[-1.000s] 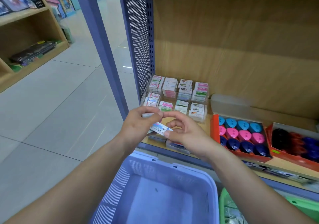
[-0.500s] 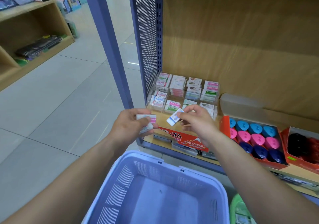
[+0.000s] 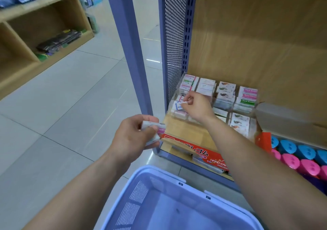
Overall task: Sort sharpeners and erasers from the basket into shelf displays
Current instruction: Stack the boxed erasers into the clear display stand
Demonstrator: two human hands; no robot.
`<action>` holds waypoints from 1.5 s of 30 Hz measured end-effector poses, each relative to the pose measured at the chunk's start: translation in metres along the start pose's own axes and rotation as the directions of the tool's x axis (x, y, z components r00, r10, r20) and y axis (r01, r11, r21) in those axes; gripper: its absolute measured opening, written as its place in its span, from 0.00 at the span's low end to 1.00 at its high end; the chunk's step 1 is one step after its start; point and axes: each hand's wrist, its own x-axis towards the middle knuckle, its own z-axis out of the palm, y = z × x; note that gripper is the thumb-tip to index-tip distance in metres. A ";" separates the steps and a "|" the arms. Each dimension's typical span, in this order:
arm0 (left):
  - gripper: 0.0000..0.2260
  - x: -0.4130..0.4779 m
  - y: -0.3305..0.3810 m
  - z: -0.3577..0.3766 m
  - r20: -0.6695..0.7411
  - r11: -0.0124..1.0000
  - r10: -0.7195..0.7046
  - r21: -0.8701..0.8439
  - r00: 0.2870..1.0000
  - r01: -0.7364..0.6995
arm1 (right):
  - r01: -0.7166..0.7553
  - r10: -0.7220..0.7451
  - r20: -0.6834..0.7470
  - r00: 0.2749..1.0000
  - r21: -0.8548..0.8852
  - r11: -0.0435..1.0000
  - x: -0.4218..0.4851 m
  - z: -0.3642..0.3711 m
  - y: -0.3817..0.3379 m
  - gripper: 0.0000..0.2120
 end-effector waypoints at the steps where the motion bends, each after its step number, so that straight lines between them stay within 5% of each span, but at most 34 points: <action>1: 0.05 0.000 0.000 0.001 -0.001 1.000 -0.005 -0.010 1.000 0.005 | 0.038 -0.036 0.021 0.999 -0.063 0.997 0.001 0.004 0.003 0.02; 4: 0.08 0.001 0.003 0.005 -0.033 0.999 -0.022 -0.042 0.999 0.021 | 0.146 -0.134 0.065 0.989 -0.247 0.958 0.001 0.009 0.012 0.06; 7: 0.07 0.001 0.004 0.007 -0.049 0.998 -0.024 -0.051 0.999 0.021 | 0.177 -0.172 0.044 0.984 -0.241 0.954 -0.007 -0.001 0.011 0.11; 10: 0.06 -0.002 0.007 0.011 -0.025 0.998 -0.013 -0.069 1.000 0.011 | 0.170 -0.170 -0.021 0.985 -0.017 0.985 -0.044 -0.024 -0.004 0.11; 15: 0.06 -0.010 0.015 0.019 0.026 0.993 0.012 -0.120 1.000 -0.009 | 0.065 -0.184 0.235 0.954 0.439 0.896 -0.121 -0.053 -0.042 0.08; 23: 0.06 -0.037 0.024 0.034 0.105 0.996 0.086 -0.017 0.991 -0.085 | -0.067 -0.088 0.204 0.975 0.647 0.760 -0.155 -0.075 -0.047 0.09; 33: 0.01 -0.043 0.013 0.052 0.211 0.992 0.014 0.118 0.977 -0.040 | -0.085 0.014 0.141 0.990 0.508 0.857 -0.186 -0.093 -0.013 0.08; 39: 0.13 -0.034 -0.001 0.051 0.262 0.960 0.054 0.253 0.964 -0.123 | -0.228 0.240 0.026 0.970 0.427 0.875 -0.158 -0.103 0.040 0.09; 45: 0.13 -0.015 -0.006 0.043 0.177 0.981 0.081 0.157 0.981 -0.110 | -0.130 0.165 -0.083 0.983 0.324 0.937 -0.077 -0.085 0.043 0.07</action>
